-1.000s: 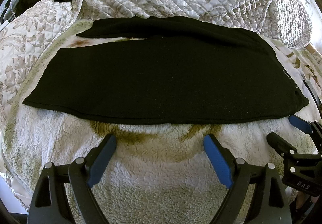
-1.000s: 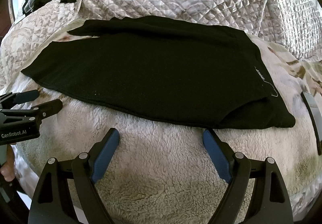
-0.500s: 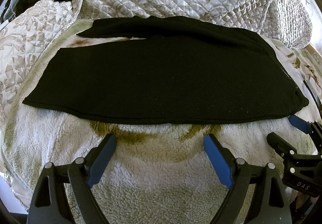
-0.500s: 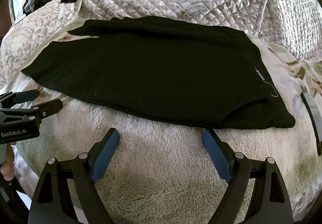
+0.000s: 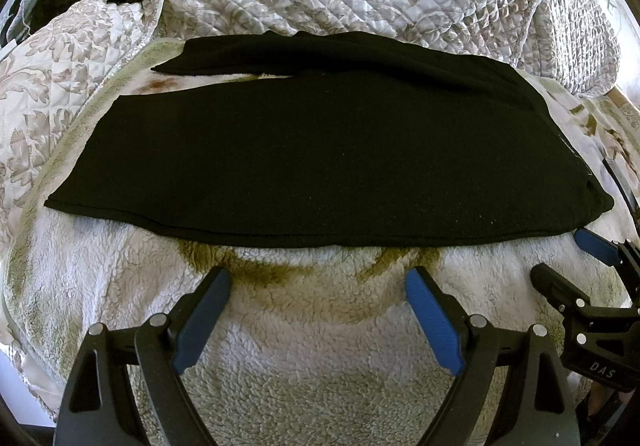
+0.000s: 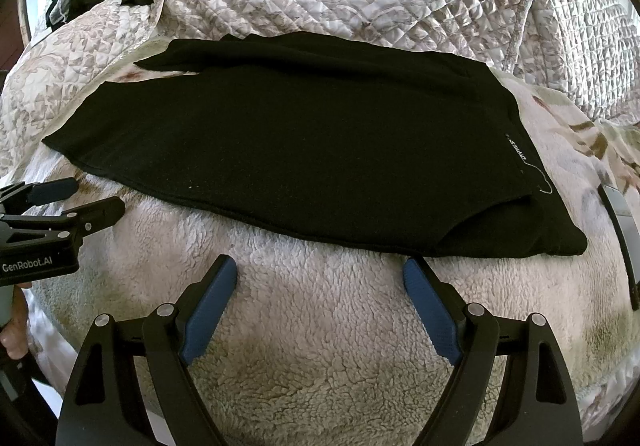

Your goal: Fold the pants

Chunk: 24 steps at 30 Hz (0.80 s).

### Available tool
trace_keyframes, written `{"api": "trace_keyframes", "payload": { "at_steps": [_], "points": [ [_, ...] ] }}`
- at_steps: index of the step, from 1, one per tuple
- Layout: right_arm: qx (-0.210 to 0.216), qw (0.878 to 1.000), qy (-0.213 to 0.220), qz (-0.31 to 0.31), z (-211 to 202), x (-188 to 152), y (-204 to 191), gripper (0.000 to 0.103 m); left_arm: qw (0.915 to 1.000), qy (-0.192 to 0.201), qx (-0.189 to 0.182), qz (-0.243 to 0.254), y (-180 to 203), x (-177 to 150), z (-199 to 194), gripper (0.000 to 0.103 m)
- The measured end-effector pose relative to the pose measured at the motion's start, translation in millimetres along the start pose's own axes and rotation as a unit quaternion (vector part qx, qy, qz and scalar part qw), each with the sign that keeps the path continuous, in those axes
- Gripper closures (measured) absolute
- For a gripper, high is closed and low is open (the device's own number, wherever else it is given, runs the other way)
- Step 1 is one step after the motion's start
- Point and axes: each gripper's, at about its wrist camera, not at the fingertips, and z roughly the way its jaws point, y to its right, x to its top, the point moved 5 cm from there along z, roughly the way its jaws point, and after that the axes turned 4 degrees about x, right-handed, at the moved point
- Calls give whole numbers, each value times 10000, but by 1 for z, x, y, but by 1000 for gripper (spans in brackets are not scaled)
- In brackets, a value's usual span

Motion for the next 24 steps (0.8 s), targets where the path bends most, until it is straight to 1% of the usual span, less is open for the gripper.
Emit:
{"api": "trace_keyframes", "payload": {
  "at_steps": [24],
  "points": [
    [3, 10000, -13, 11, -1, 2, -2, 18, 10000, 20, -8, -13, 0, 0, 1, 12]
  ]
}}
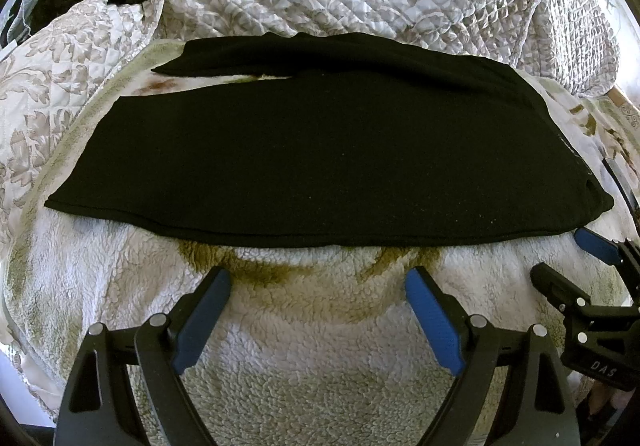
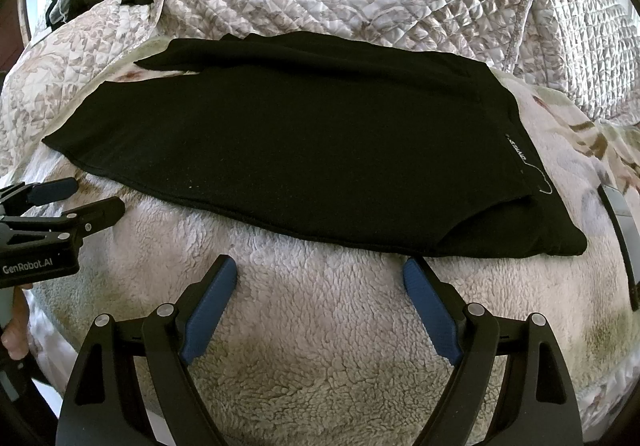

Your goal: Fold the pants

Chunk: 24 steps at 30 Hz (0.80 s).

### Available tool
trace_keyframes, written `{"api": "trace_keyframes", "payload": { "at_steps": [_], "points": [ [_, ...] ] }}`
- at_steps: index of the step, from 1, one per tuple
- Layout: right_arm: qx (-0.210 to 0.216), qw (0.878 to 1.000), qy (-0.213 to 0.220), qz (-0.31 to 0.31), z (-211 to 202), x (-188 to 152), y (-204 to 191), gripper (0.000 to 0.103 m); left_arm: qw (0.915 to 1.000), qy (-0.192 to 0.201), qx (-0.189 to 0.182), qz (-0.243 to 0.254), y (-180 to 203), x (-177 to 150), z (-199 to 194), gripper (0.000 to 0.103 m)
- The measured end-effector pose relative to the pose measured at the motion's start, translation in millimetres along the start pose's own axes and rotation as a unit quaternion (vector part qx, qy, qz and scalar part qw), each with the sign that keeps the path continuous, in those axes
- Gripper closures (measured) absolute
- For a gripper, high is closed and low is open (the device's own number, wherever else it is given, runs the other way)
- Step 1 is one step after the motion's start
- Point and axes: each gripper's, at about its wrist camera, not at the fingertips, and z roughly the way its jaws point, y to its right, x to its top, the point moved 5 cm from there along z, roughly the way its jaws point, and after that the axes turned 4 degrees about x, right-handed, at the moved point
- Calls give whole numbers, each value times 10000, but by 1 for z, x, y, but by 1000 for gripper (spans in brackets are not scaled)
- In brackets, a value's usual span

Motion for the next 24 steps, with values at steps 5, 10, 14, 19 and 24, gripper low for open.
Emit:
{"api": "trace_keyframes", "payload": {
  "at_steps": [5, 10, 14, 19, 24],
  "points": [
    [5, 10000, -12, 12, -1, 0, -1, 18, 10000, 21, -3, -9, 0, -1, 1, 12],
    [19, 10000, -42, 38, 1, 1, 0, 18, 10000, 82, -1, -5, 0, -3, -2, 11],
    [57, 9999, -98, 14, 2, 1, 1, 18, 9999, 130, 13, -11, -1, -3, -3, 10],
    [154, 9998, -120, -13, 0, 1, 2, 17, 9999, 151, 16, -32, -1, -4, -3, 10],
    [214, 9996, -204, -48, -2, 0, 2, 17, 9999, 136, 19, -43, 0, -3, -3, 10]
  ]
}}
